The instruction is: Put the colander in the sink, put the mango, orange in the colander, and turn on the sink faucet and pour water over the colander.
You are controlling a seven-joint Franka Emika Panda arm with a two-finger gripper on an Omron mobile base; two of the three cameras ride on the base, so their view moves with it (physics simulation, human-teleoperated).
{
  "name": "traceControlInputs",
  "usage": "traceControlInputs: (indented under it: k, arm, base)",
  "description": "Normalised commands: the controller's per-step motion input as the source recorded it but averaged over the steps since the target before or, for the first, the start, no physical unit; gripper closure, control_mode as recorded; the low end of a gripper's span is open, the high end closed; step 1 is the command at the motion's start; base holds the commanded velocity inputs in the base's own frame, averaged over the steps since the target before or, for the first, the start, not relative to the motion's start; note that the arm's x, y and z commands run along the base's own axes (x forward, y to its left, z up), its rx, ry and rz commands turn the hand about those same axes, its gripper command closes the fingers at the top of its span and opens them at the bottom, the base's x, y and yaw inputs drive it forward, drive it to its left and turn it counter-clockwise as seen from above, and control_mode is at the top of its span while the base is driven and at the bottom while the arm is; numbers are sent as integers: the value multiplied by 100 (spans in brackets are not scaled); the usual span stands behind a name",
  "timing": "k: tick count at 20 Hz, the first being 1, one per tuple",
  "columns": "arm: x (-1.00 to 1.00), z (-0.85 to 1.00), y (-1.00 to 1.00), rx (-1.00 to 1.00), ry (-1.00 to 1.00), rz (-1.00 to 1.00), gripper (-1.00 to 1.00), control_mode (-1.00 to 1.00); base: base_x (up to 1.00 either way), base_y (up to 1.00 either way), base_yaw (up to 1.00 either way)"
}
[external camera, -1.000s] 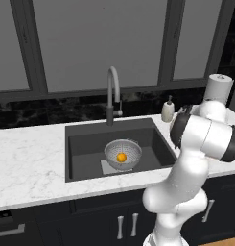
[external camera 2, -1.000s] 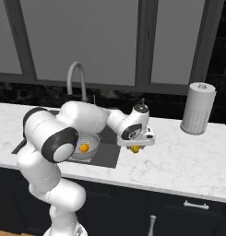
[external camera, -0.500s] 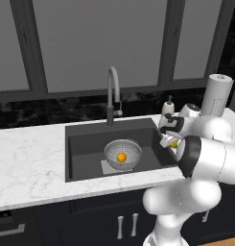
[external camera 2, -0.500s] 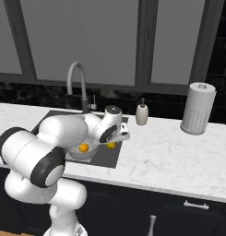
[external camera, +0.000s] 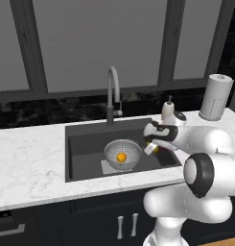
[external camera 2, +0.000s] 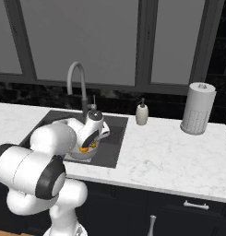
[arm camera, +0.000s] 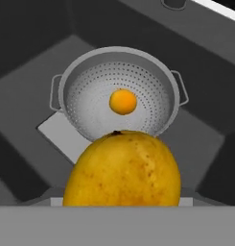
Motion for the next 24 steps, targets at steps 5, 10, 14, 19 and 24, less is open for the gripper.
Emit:
traceControlInputs:
  k: [5, 10, 14, 19, 24]
  arm:
    - [42, 0, 42, -1, 4, 8, 100, -100]
    - [30, -2, 3, 0, 0, 0, 100, -100]
    - [16, -16, 3, 0, 0, 0, 100, -100]
    - [5, -30, 11, 0, -2, 0, 100, -100]
    - [0, -40, 25, 0, -7, 3, 100, -100]
  base:
    - [0, 0, 0]
    - [0, 0, 0]
    - [0, 0, 0]
    - [0, 0, 0]
    - [0, 0, 0]
